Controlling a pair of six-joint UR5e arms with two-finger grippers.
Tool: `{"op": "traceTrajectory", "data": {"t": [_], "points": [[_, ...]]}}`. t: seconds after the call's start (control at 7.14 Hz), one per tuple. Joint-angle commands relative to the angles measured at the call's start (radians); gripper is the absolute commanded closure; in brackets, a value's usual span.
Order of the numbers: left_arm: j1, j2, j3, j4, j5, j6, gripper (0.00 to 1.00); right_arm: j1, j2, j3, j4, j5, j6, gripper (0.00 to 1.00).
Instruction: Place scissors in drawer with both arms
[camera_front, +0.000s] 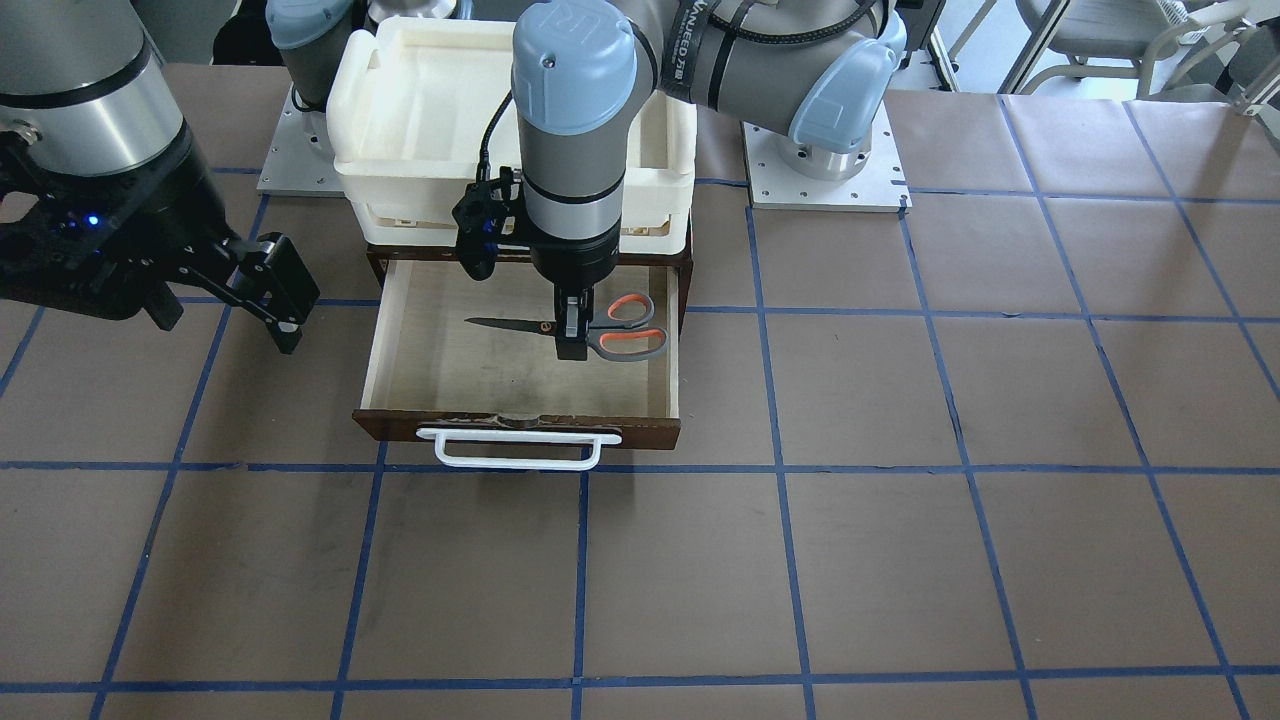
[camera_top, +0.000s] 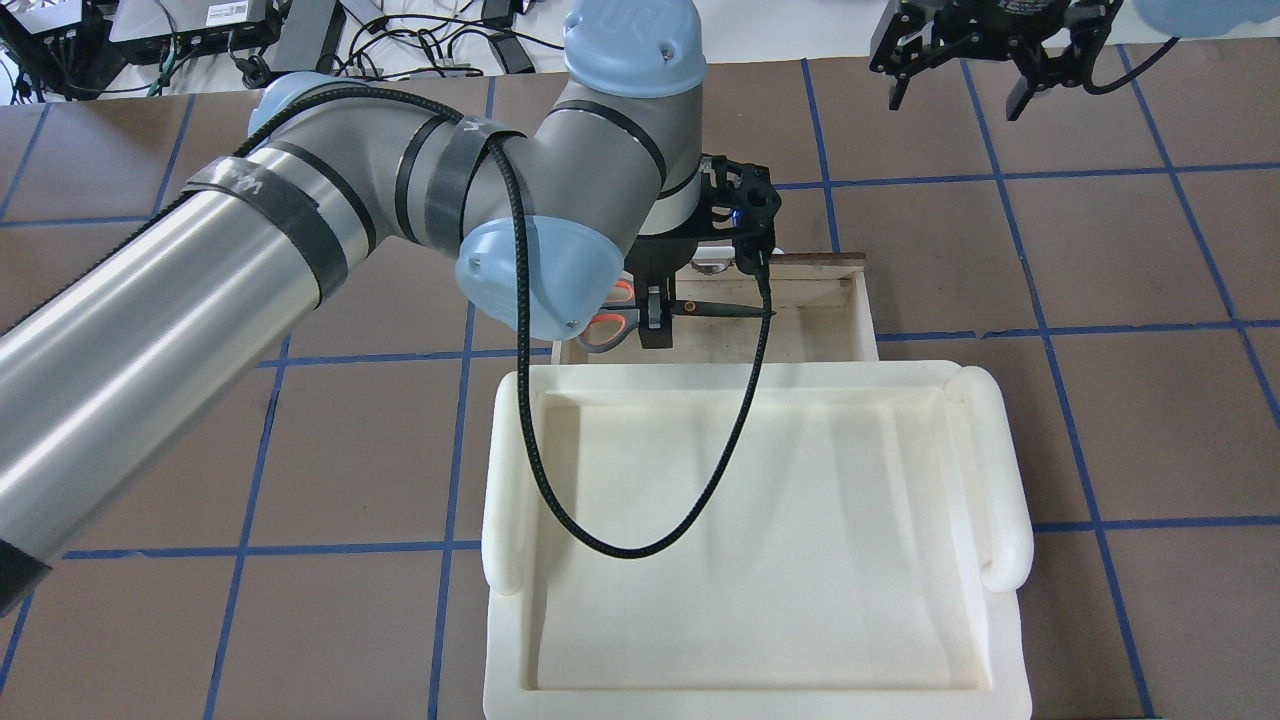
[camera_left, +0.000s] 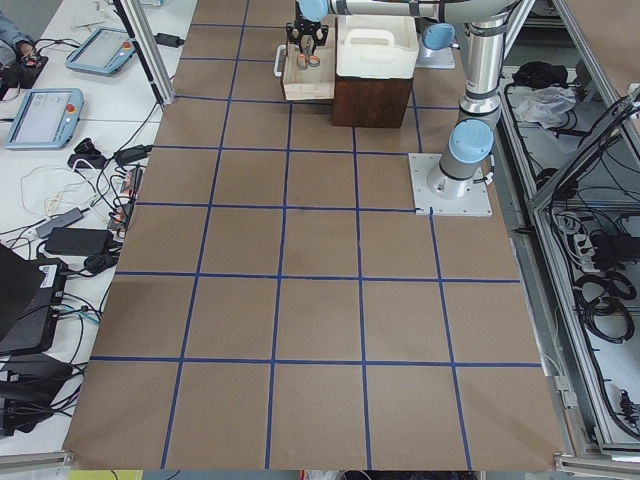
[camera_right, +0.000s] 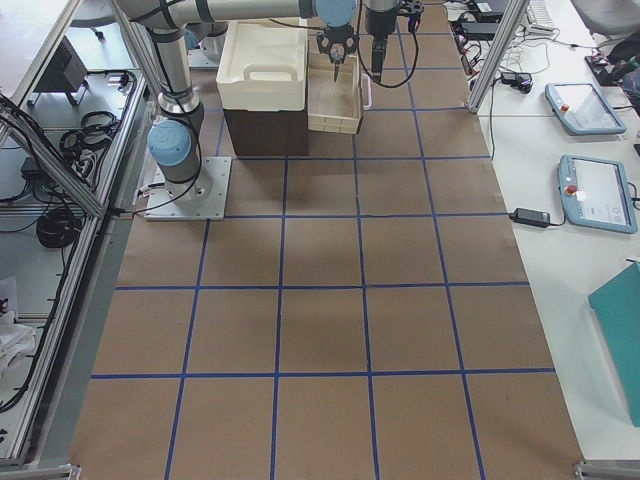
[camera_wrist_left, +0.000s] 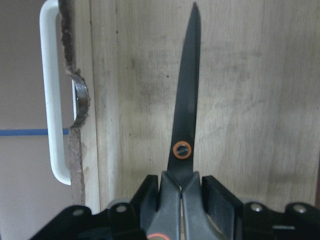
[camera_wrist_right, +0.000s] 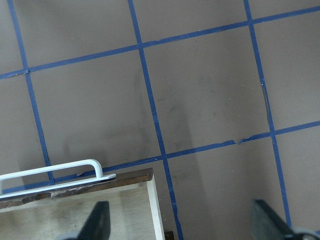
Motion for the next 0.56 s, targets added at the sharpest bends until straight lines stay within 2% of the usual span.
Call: {"op": "traceTrajectory", "data": {"t": [0.0, 0.42], "points": [[-0.006, -0.006, -0.014, 0.004, -0.001, -0.001, 1.00, -0.002, -0.007, 0.002, 0.003, 0.003, -0.019, 0.00], [-0.013, -0.037, -0.016, 0.005, -0.004, -0.003, 1.00, -0.002, -0.012, 0.002, 0.004, 0.001, -0.069, 0.00]]}}
